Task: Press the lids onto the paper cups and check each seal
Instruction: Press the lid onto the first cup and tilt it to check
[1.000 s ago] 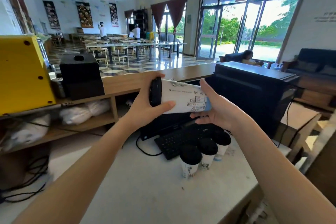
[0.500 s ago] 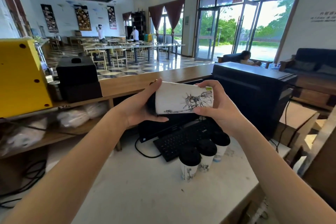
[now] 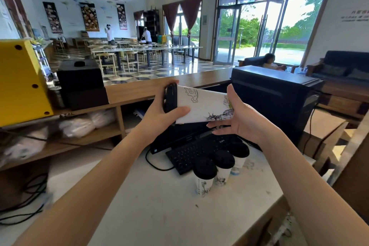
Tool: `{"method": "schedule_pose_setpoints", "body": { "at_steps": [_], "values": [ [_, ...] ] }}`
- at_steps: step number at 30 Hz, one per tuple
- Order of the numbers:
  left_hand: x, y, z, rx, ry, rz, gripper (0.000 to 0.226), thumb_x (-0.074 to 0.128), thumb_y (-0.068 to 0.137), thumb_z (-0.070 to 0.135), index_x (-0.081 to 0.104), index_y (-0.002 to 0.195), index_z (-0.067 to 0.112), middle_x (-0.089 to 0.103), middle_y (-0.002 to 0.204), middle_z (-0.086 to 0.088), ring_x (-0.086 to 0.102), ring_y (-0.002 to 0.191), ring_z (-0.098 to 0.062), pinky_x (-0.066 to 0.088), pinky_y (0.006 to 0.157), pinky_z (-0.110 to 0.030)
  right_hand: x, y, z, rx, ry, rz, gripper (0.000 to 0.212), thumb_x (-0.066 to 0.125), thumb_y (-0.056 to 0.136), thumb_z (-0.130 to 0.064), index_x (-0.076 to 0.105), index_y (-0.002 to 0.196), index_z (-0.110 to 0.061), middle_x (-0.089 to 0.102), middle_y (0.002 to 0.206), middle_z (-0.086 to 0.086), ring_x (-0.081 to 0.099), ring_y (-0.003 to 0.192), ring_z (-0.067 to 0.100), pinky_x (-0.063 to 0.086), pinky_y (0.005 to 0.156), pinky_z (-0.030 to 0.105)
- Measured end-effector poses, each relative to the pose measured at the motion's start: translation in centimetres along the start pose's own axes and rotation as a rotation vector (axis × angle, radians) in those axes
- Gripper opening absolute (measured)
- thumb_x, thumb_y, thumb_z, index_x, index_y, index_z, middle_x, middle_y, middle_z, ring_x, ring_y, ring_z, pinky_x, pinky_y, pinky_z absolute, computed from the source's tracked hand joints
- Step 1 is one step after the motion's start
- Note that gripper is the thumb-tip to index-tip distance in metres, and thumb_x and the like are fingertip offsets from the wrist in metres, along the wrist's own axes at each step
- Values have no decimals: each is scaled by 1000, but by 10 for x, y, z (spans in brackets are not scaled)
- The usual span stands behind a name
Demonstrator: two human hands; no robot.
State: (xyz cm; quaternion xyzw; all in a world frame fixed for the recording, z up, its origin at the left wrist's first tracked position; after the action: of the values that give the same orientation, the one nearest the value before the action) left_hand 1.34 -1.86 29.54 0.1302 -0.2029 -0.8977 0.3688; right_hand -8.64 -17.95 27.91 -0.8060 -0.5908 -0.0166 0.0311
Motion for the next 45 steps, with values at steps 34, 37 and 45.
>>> {"method": "schedule_pose_setpoints", "body": {
  "at_steps": [34,37,45],
  "values": [
    [0,8,33,173,347,-41,50,69,65,39,43,108,39,50,104,2,54,86,-6,51,71,-23,7,9,1,-147,50,-33,65,48,76,-59,47,127,-19,67,98,10,69,80,26,60,72,42],
    [-4,5,36,314,444,-93,58,68,68,39,38,117,40,44,118,-5,50,101,-17,46,83,-23,7,9,-6,-230,163,-47,49,60,79,-40,50,120,-14,66,95,6,68,83,25,60,71,42],
    [-18,15,10,-152,137,-186,63,76,66,51,43,118,60,45,142,2,52,123,-19,44,103,-40,3,9,-4,-412,153,-148,53,64,84,-8,41,129,-23,64,113,6,64,107,24,53,93,44]
  ]
}}
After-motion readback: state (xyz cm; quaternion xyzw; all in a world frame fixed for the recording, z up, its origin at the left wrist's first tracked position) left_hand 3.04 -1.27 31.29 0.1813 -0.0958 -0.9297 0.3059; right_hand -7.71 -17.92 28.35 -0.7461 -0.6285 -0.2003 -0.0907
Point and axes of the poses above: each hand's wrist, its own y-axis towards the middle knuckle, its own x-axis out of the palm, z = x × y, the point moved 6 cm from there along y, towards the middle knuckle
